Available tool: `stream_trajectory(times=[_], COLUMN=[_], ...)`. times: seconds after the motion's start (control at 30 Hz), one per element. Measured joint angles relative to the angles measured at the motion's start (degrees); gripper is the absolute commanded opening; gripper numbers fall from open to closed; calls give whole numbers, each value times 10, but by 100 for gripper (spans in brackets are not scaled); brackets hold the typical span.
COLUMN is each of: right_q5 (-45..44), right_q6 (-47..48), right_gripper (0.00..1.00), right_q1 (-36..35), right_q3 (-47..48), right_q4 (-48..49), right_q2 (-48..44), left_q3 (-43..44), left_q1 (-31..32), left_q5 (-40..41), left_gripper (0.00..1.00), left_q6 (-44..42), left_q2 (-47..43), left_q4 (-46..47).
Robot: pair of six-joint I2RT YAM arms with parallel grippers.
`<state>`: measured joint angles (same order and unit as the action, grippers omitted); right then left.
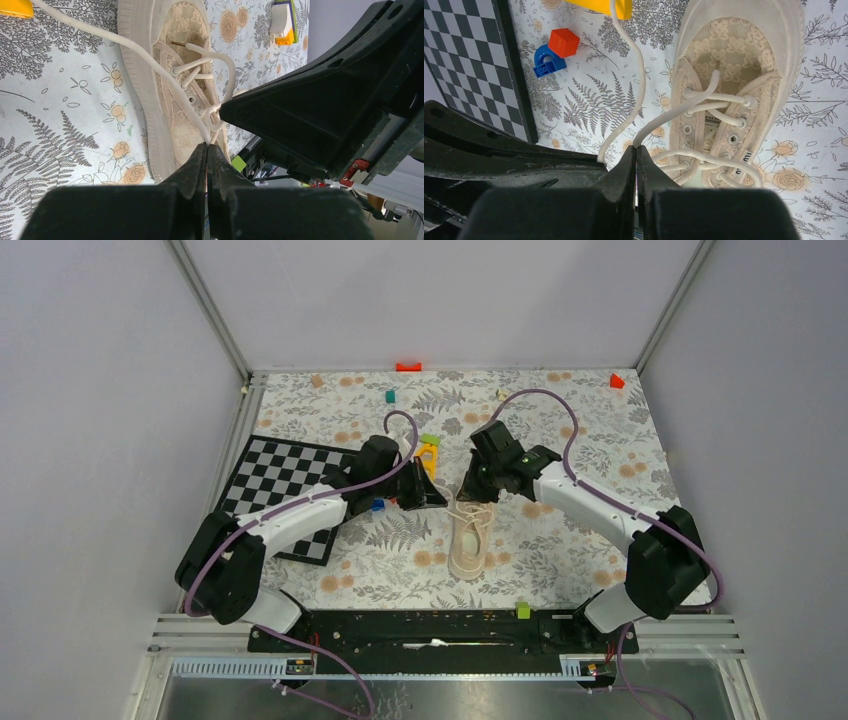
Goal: Tie the shoes
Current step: Cross the shoelace with the shoelace.
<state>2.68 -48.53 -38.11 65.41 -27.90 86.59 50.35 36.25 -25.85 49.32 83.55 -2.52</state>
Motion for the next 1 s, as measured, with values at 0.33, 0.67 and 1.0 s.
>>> stream_trajectory(times=[0.33, 0.67, 1.0], right_q5=[42, 136, 130], right_q6=[-2, 21, 52], right_gripper=[0, 0, 36], right_q1=[0, 0, 0], right_q3=[0, 0, 0], right_q4=[0, 17, -9], right_q2=[26, 52, 60], left_q3=[-3, -3, -3], left_q1=[5, 7, 9], left_q5=[-10, -20, -29], left_gripper=[0, 0, 0], left_q6=[-18, -31, -34], left_q2=[-6, -7, -7], left_q4=[21, 26, 25])
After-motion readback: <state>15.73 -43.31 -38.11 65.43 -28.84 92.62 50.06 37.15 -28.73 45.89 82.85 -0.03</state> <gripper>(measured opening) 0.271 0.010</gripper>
